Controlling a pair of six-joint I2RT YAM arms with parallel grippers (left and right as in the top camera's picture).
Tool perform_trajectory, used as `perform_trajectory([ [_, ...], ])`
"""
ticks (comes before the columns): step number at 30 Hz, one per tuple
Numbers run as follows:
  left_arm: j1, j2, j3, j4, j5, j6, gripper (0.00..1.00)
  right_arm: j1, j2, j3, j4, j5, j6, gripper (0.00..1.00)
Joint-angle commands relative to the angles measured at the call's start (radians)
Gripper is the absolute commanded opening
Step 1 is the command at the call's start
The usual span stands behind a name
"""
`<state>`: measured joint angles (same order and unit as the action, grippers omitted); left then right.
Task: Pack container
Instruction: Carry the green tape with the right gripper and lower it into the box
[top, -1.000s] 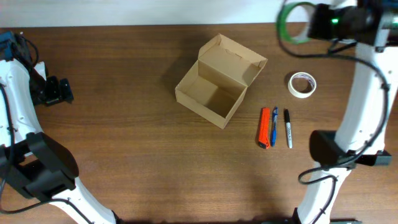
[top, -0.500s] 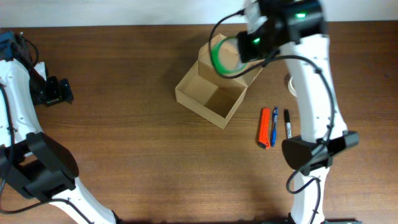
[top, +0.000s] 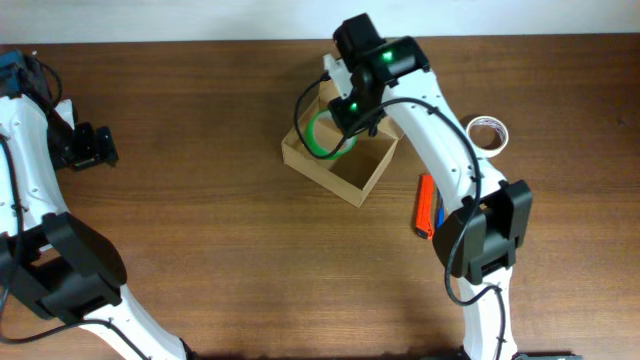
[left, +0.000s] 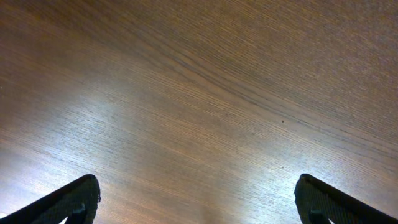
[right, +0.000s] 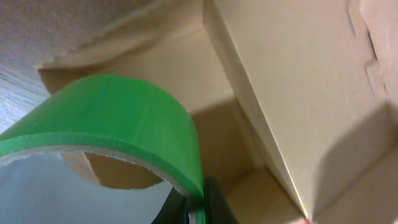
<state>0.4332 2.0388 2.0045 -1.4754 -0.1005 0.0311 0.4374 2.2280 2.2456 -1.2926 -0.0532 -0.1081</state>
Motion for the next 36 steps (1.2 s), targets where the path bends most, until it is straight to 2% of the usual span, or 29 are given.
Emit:
perform_trajectory([
  [1,0.002,0.009,-0.008,0.002,0.01,0.015,1.0,0.013,-0.007,-0.001,0.029,0.039,-0.073,0.04],
  [8,0.002,0.009,-0.008,0.002,0.01,0.015,1.0,0.013,0.019,-0.001,0.064,0.042,-0.124,0.04],
  [36,0.002,0.009,-0.008,0.002,0.01,0.015,1.0,0.005,0.193,-0.004,0.152,0.062,-0.12,0.04],
])
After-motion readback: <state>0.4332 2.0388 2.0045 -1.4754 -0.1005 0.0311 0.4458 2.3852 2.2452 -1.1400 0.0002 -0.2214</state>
